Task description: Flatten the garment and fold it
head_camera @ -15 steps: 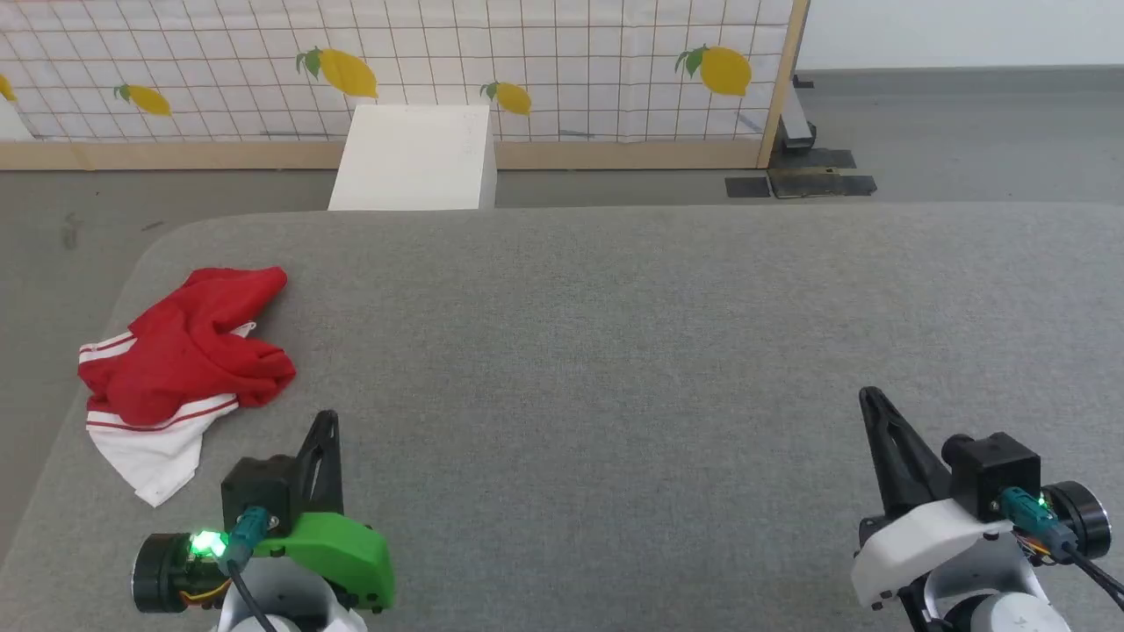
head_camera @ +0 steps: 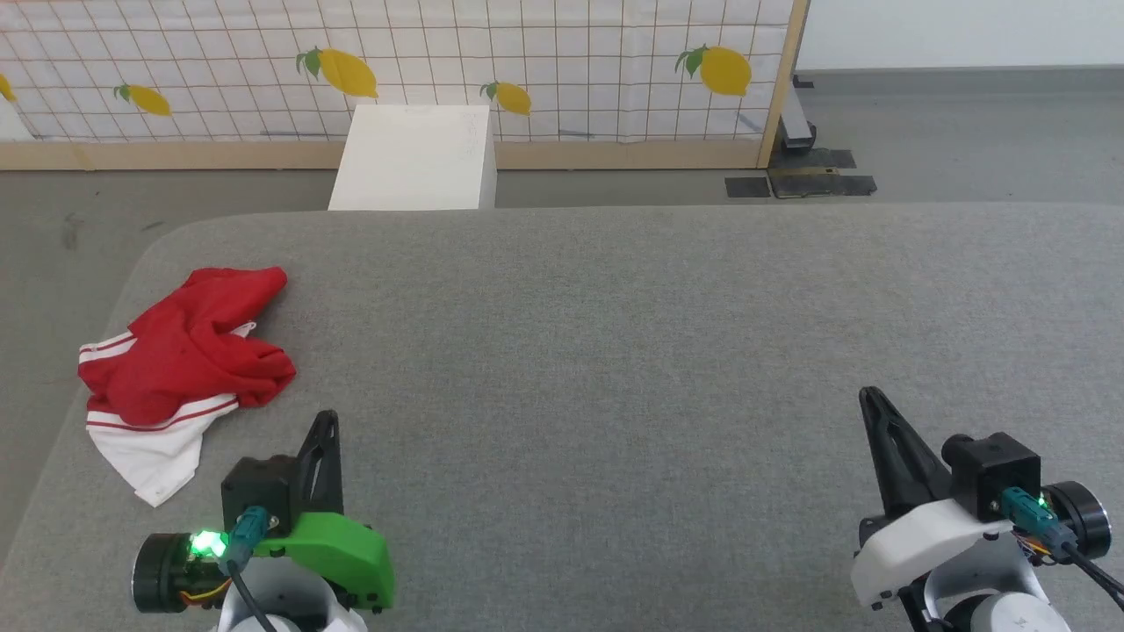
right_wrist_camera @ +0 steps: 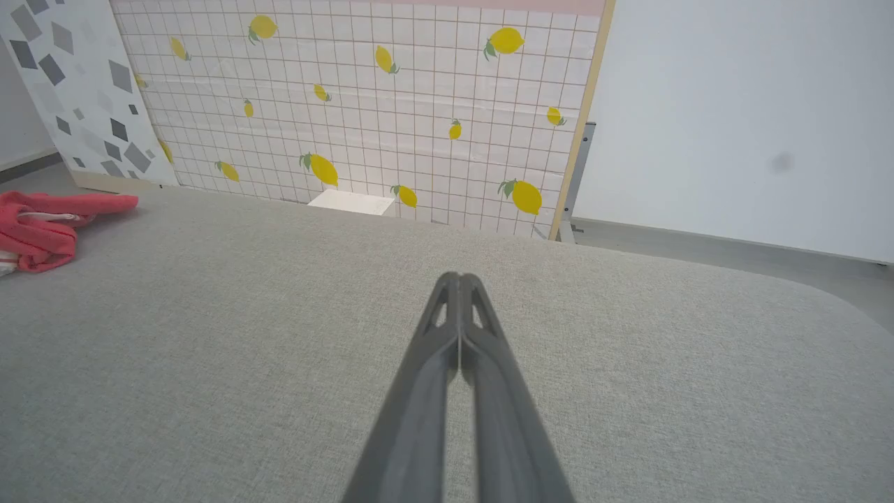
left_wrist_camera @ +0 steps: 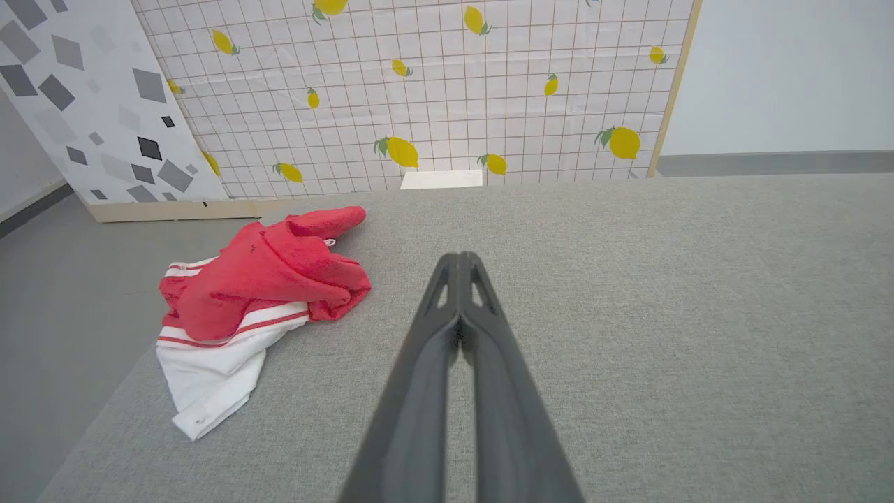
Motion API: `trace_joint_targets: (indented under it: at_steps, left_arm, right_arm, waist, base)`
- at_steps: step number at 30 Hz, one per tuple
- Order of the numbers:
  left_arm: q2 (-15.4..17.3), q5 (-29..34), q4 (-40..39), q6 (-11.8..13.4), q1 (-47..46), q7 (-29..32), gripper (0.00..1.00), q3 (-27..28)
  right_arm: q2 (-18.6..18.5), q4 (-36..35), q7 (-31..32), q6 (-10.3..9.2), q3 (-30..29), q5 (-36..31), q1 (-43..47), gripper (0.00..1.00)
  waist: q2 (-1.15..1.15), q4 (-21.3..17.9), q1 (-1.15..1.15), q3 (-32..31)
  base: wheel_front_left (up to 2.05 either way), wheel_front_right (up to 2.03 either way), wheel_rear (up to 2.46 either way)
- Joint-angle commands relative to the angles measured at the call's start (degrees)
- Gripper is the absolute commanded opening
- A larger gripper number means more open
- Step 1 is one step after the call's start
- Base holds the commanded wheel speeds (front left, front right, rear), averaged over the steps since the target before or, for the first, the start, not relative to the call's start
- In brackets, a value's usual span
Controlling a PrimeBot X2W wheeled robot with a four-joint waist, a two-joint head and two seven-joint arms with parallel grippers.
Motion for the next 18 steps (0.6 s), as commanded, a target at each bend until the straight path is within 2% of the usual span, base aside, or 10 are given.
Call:
trace_joint_targets:
  at_steps: [1,18]
  left_arm:
    - [-0.27,0.74,-0.16,0.38,-0.79,0.08,0.00,0.17]
    - [-0.27,0.74,-0.16,0.38,-0.79,0.08,0.00,0.17]
  right_arm:
    - [0.17,-0.31,0.01,-0.10,0.09,-0.37,-0.85,0.00]
    - [0.17,-0.31,0.01,-0.10,0.09,-0.37,-0.85,0.00]
  waist:
    - [0.00,0.00,0.00,0.00]
    - [0.00,0.00,0.00,0.00]
  base:
    - [0.00,0.00,0.00]
    - [0.00,0.00,0.00]
